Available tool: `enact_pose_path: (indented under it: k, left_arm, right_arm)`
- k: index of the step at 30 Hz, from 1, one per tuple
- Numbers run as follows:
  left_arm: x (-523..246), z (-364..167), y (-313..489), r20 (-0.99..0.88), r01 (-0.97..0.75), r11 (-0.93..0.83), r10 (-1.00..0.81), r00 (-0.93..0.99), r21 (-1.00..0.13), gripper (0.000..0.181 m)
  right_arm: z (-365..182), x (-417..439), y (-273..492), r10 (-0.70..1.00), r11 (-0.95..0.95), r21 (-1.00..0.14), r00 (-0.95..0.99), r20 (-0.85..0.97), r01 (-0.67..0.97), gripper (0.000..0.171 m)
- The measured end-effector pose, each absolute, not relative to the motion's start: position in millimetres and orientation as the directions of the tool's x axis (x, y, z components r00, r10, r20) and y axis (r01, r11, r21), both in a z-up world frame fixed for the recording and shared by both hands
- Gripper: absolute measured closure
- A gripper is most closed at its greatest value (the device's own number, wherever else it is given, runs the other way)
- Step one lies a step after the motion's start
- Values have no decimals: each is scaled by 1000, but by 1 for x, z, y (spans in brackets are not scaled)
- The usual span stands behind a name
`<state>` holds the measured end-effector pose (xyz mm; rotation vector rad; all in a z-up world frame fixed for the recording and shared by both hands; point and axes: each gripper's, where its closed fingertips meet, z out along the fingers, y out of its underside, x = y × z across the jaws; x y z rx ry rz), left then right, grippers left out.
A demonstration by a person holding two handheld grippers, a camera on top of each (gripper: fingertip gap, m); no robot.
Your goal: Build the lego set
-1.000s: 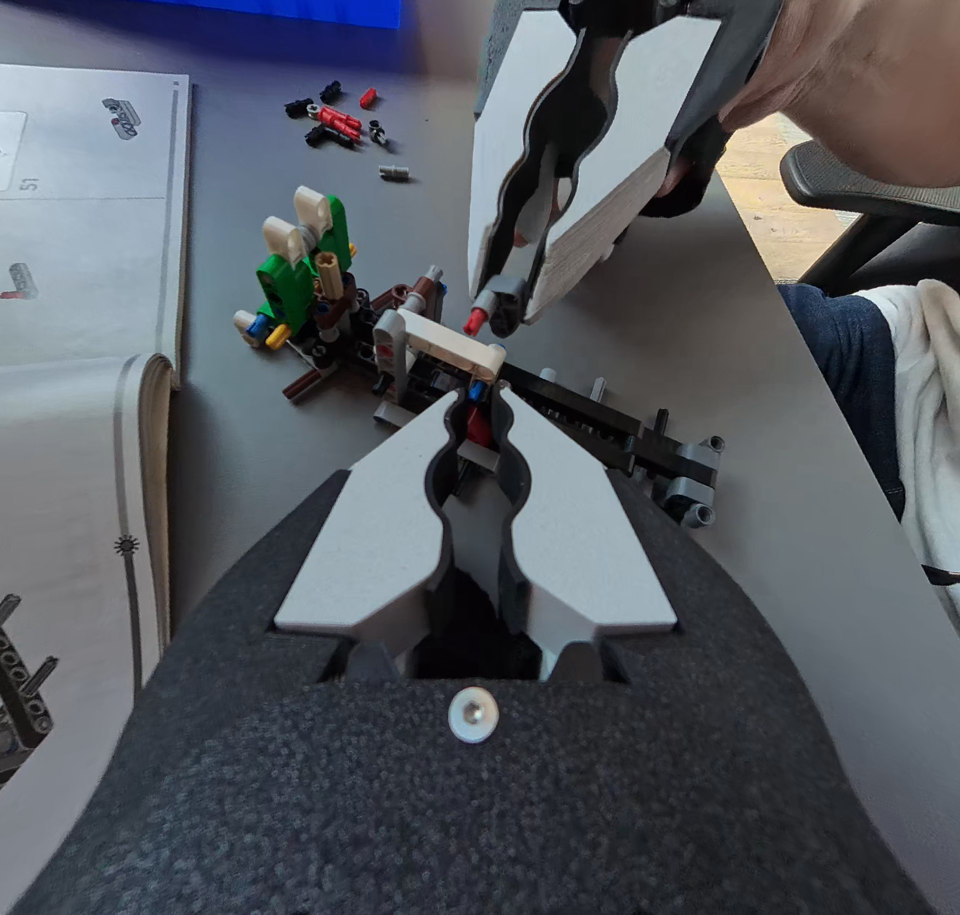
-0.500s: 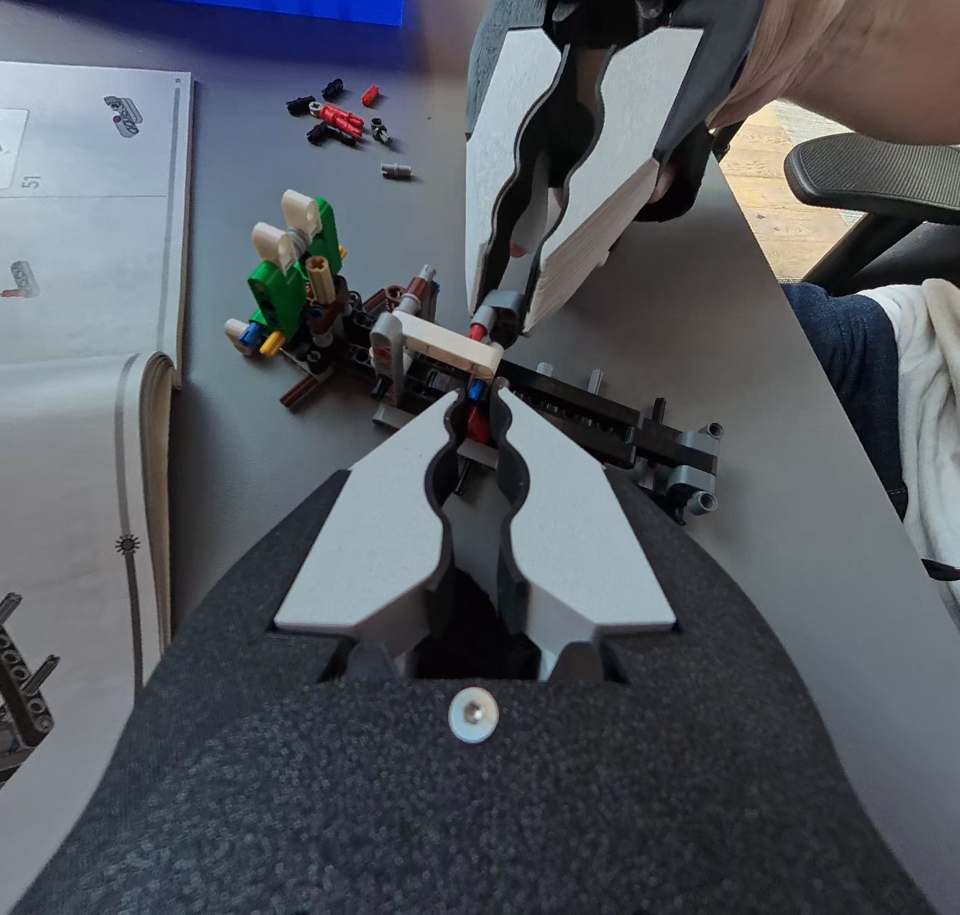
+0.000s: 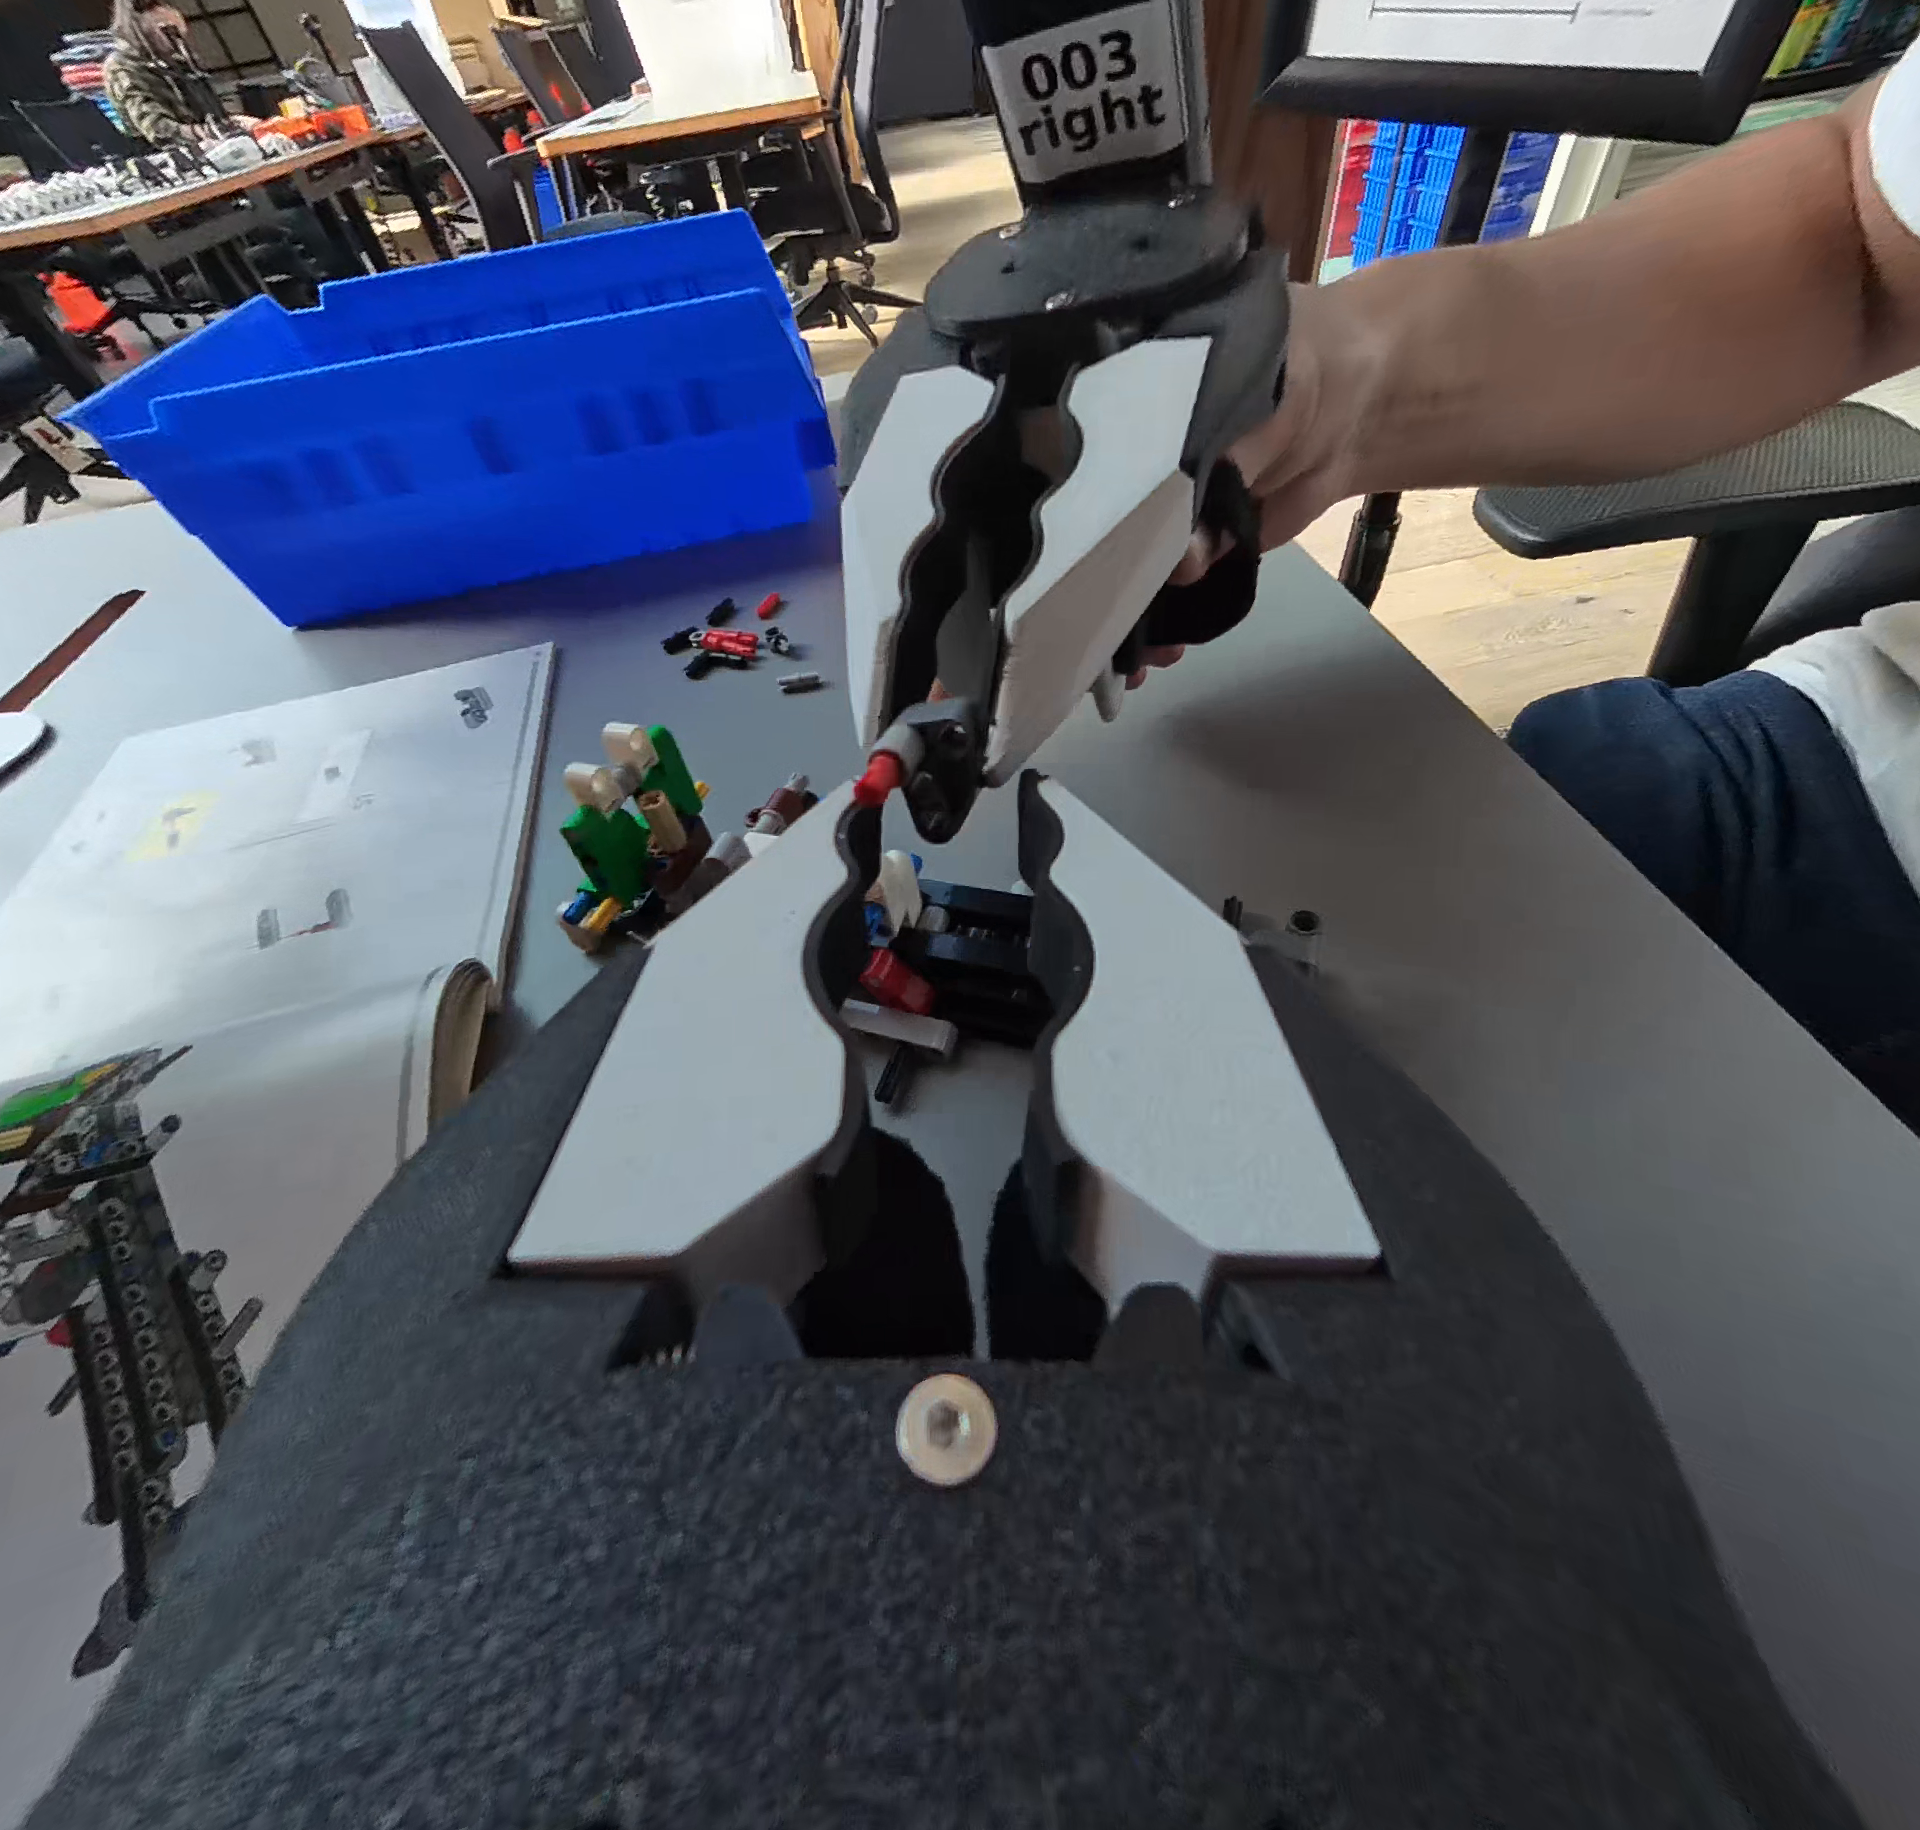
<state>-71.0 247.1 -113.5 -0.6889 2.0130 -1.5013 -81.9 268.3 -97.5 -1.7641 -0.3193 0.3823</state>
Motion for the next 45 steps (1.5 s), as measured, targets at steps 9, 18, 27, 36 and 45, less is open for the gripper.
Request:
enact_pose_path:
  k: [9,18,27,36,45]
  left_arm:
    - [-69,-121,245,-132,-104,298,-674,-727,-949,172]
    - [-70,-136,241,-245,-77,433,-638,-730,-898,172]
    - [-71,-141,239,-264,-75,466,-619,-740,-882,172]
    - [-74,-144,235,-280,-67,489,-600,-749,-870,172]
    - [-74,-145,235,-267,-78,486,-599,-755,-870,172]
  right_arm:
    - [-107,-81,259,470,-400,-916,866,-170,38,148]
    - [-118,-80,247,595,-602,-722,795,-119,342,147]
    - [-127,-83,247,615,-655,-626,779,-117,423,157]
    - [-128,-85,243,617,-681,-574,778,-117,454,153]
    - [-128,-81,242,626,-681,-560,772,-110,472,149]
